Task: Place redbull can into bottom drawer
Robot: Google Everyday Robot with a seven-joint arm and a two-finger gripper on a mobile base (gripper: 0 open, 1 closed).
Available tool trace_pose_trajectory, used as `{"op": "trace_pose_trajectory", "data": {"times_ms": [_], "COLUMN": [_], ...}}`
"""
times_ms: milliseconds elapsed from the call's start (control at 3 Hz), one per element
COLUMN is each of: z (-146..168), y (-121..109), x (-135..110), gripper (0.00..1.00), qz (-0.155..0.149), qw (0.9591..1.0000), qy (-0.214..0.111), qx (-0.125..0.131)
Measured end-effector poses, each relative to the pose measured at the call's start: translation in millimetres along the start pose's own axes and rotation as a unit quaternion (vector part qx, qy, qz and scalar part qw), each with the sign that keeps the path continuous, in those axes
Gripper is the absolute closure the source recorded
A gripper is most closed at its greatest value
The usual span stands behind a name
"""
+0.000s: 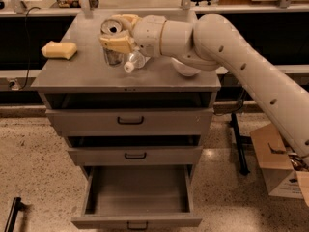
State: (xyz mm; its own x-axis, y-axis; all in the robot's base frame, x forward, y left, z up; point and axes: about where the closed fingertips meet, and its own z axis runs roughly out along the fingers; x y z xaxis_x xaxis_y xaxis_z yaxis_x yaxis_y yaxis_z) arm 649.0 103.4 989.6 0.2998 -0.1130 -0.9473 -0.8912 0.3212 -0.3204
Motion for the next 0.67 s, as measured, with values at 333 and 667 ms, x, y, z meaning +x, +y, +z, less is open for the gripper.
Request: {"op": "trace_pose_trajectory", "data": {"times_ms": [333,667], "z": [-6,-9], "y": [32,54], "x": [-23,-23], "gripper": [1.00,1.00], "qz": [-0.030,-0.032], "qw": [0.9966,0.9930], "qy": [-0.041,-0.039], "qx": [-0.066,-0.107]}}
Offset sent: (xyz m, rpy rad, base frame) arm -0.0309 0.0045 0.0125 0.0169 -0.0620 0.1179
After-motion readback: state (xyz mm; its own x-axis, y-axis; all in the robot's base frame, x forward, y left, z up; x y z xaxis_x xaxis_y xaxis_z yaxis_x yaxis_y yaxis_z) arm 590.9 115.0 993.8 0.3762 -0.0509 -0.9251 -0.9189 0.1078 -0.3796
